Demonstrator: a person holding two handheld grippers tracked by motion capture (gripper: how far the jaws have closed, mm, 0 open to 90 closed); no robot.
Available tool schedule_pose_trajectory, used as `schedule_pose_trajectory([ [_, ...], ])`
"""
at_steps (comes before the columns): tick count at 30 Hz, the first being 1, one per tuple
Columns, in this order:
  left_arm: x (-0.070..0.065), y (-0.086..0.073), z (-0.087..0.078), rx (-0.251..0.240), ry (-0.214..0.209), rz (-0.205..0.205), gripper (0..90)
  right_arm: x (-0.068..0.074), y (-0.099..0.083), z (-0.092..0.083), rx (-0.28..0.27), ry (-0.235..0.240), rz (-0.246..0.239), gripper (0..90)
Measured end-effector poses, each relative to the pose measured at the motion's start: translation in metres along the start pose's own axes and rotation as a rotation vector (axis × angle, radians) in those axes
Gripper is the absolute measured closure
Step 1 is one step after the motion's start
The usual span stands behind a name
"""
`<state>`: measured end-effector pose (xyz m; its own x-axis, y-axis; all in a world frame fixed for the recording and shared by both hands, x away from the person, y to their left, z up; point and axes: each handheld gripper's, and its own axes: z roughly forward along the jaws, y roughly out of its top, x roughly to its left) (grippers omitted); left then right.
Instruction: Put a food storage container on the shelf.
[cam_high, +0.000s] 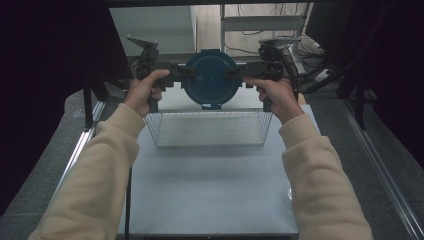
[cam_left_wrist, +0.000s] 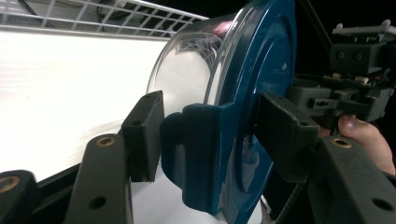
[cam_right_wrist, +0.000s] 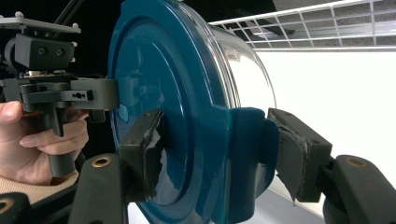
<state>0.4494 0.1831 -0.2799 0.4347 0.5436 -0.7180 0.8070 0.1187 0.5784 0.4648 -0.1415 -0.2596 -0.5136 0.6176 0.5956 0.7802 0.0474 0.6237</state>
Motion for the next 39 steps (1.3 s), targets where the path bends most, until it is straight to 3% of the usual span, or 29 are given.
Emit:
schedule_pose_trajectory([
  [16, 0.023, 0.004, 0.022, 0.005, 0.017, -0.053, 42.5, -0.03, 0.004, 0.02, 0.018, -0.011, 0.043, 36.9],
  [18, 0.03, 0.003, 0.026, -0.002, 0.022, -0.069, 42.6, -0.035, 0.003, 0.024, 0.026, -0.007, 0.06, 36.8],
  [21, 0.033, 0.004, 0.028, -0.012, 0.027, -0.083, 43.8, -0.043, 0.002, 0.028, -0.005, 0.013, 0.104, 36.6],
  [24, 0.035, 0.005, 0.03, -0.017, 0.026, -0.098, 43.8, -0.047, 0.004, 0.03, -0.014, 0.019, 0.111, 36.4],
  [25, 0.039, 0.006, 0.032, -0.021, 0.029, -0.119, 43.7, -0.049, 0.005, 0.033, -0.023, 0.024, 0.139, 36.2],
  [33, 0.054, 0.008, 0.041, -0.04, 0.032, -0.189, 42.1, -0.062, 0.006, 0.046, -0.037, 0.021, 0.222, 33.7],
  [36, 0.058, 0.006, 0.043, -0.054, 0.019, -0.205, 41.0, -0.064, 0.005, 0.048, -0.041, 0.022, 0.228, 33.5],
  [39, 0.059, 0.005, 0.043, -0.059, 0.017, -0.192, 40.8, -0.065, 0.005, 0.049, -0.045, 0.021, 0.224, 33.4],
])
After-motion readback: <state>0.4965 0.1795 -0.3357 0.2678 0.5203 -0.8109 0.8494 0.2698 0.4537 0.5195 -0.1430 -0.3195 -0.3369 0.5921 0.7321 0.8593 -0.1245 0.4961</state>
